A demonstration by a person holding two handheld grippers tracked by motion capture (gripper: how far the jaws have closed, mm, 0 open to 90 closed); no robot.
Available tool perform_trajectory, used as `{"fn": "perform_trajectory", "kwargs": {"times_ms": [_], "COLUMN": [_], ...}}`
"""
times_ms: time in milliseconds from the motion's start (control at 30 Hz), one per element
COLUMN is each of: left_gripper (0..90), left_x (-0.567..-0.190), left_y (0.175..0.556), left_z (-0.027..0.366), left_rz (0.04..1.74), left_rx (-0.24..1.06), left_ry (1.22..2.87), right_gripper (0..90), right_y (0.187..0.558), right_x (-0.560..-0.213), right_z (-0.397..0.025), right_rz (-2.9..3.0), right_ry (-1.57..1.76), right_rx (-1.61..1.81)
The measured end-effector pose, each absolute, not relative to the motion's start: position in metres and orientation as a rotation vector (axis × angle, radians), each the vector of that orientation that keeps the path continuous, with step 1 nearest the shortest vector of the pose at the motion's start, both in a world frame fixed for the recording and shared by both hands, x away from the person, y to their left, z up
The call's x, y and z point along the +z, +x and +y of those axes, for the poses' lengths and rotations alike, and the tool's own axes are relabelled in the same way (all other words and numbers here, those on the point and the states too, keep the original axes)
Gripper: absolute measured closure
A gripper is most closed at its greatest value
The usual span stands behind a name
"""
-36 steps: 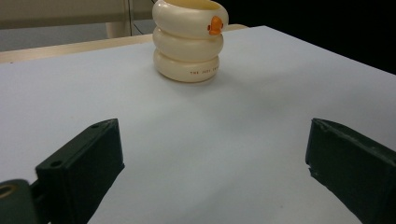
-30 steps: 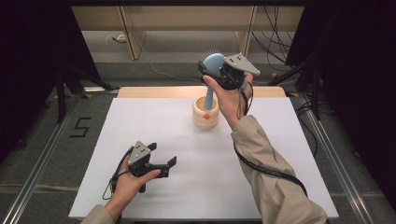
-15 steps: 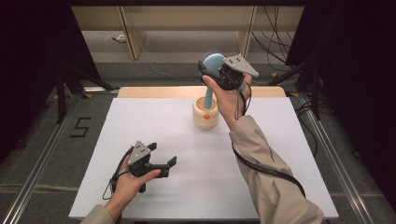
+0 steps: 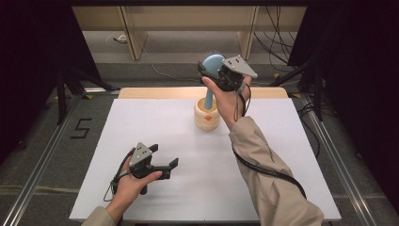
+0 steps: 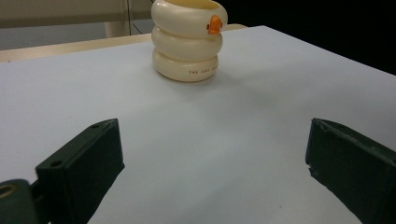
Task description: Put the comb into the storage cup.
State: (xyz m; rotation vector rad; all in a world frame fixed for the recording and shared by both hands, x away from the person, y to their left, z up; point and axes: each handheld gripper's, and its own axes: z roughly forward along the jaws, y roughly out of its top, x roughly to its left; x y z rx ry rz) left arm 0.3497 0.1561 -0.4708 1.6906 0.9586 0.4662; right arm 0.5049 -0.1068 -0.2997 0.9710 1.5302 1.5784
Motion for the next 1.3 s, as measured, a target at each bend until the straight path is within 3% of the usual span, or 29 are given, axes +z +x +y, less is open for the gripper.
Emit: {"fn": "perform_trajectory", "kwargs": {"times_ms": [1300], "left_gripper": [3.8], "left_x": [-0.471], "left_y": [0.35], "left_z": [0.156], "left_rz": [0.96], "left_rx": [0.474], "left_ry": [1.685], "right_gripper": [21.2], "right_y": [0.511], "right_x": [-0.31], "right_z": [-0.101], "right_rz": [1.537], "right_ry": [0.963], "right_rx": [1.563]}}
